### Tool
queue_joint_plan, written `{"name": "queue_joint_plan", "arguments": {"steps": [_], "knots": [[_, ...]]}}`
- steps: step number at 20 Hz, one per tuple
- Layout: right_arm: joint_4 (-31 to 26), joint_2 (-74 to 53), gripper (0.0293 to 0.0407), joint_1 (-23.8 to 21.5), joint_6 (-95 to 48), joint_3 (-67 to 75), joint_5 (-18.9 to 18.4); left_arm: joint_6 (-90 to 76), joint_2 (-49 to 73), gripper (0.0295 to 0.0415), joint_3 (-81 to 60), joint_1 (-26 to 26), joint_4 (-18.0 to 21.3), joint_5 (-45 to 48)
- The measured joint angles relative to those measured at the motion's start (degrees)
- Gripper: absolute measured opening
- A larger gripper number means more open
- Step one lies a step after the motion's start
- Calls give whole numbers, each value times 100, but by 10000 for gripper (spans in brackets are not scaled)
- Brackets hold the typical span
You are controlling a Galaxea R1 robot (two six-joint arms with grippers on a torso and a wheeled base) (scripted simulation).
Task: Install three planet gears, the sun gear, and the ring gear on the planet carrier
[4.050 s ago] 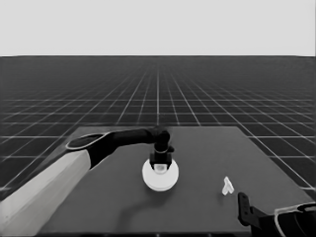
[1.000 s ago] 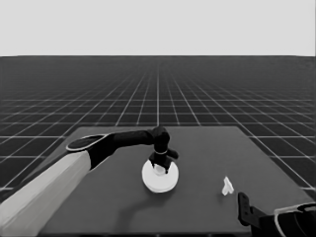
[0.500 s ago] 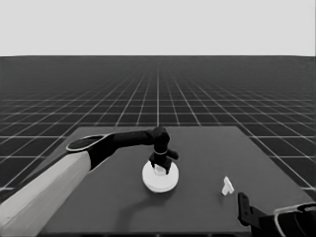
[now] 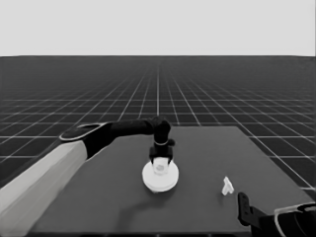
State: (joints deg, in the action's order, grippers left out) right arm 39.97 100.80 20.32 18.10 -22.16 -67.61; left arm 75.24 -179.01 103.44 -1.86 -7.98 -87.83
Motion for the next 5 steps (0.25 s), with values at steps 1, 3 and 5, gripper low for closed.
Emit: {"name": "queue_joint_plan", "arguments": {"steps": [1,3,5], "knots": [[-1935,506,393,-1561,2031,-832,-822,-2759,1528,408,-2626,-470,-398,1974],[-3137,1391,389,-2488,3610,-2544,-1576,-7122,5555,401,-6089,-1335,-779,3892],[-3406,1780,385,-2600,4056,-3334,-1851,-8699,7088,388,-7308,-1621,-909,4555]]}}
